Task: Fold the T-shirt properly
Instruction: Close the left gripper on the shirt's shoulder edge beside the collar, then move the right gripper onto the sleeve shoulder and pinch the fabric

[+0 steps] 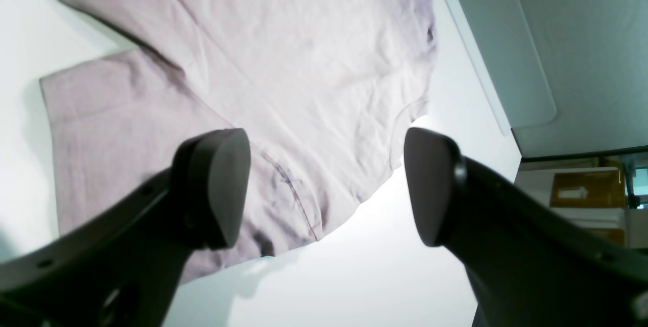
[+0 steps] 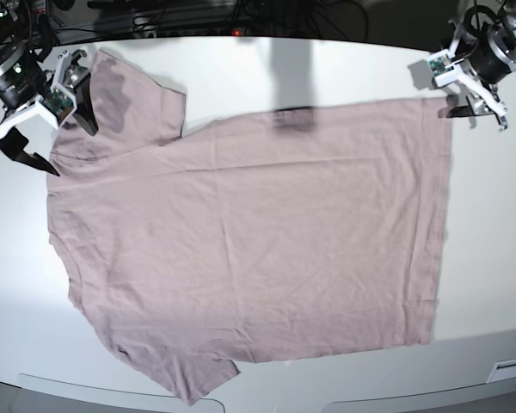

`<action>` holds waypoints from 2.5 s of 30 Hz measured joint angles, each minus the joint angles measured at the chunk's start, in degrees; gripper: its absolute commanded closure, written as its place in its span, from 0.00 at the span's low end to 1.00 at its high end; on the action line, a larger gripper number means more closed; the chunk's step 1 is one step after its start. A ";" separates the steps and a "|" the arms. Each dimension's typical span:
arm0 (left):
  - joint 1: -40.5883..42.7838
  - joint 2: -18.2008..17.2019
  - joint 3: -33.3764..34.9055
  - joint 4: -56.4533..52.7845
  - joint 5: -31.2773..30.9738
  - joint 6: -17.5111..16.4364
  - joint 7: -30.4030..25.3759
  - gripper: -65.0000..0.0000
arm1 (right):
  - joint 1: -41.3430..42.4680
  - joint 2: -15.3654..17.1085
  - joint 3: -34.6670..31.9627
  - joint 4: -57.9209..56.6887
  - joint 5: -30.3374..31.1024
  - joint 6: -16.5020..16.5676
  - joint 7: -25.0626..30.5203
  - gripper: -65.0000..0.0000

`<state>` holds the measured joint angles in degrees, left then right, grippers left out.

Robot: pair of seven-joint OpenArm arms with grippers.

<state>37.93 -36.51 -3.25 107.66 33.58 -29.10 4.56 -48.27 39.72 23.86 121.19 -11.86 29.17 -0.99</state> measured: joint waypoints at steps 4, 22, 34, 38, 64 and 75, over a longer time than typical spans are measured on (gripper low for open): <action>-0.02 0.13 -0.02 -2.89 -0.07 0.00 -4.85 0.49 | 0.02 -0.04 0.00 0.00 1.49 0.02 0.09 0.28; -1.60 0.11 6.97 -11.02 13.25 12.83 -10.10 0.54 | 0.00 -0.02 0.00 0.00 1.51 -0.02 0.09 0.28; -7.34 -0.83 17.55 -11.82 14.05 16.94 -1.66 0.55 | 0.02 -0.04 0.00 0.00 1.49 0.02 0.04 0.28; -7.32 -2.08 17.49 -16.50 13.51 19.89 -3.72 0.55 | 0.02 -0.02 0.00 0.00 1.46 0.00 0.04 0.28; -8.41 -1.40 16.85 -21.86 14.16 20.35 -9.27 1.00 | 0.17 -0.04 -0.02 -0.02 1.44 8.35 -5.88 0.28; -8.41 -1.22 16.92 -20.87 14.19 19.58 -9.07 1.00 | -0.24 0.02 -4.24 -0.94 1.55 11.19 -12.59 0.28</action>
<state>29.52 -37.74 13.67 86.78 47.77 -9.52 -4.51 -48.51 39.75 19.62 120.25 -10.31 40.36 -13.58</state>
